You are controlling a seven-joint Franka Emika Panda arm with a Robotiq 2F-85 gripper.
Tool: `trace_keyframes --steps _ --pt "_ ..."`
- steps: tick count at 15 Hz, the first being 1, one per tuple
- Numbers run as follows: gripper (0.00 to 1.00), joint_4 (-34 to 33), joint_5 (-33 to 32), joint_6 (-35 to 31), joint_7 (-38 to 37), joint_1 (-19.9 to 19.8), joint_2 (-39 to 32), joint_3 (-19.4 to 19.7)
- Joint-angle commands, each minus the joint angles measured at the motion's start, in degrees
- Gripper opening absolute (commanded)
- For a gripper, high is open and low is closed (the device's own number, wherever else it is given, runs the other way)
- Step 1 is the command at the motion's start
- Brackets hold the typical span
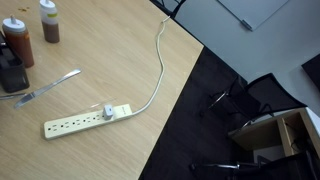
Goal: Take the fork from the rack and put it on the table
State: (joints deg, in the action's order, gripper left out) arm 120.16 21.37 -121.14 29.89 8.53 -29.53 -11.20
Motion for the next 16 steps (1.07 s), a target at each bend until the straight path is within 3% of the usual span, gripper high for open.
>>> trace_keyframes --steps 1,6,13,14,15,16 --pt "0.02 -0.91 -11.85 -1.12 -6.31 3.11 0.52 0.04" --pt "0.02 -0.58 -27.88 -5.33 -13.07 6.08 0.13 0.9" --pt "0.0 0.29 -27.1 -9.29 -13.19 3.44 -1.23 -0.78" --pt "0.09 0.17 -26.41 -9.04 -12.78 3.01 -1.37 -1.03" --pt "0.31 0.0 -25.5 -8.65 -12.36 2.51 -1.56 -1.31" --pt "0.34 -0.07 -24.71 -8.36 -12.2 2.14 -1.71 -1.49"
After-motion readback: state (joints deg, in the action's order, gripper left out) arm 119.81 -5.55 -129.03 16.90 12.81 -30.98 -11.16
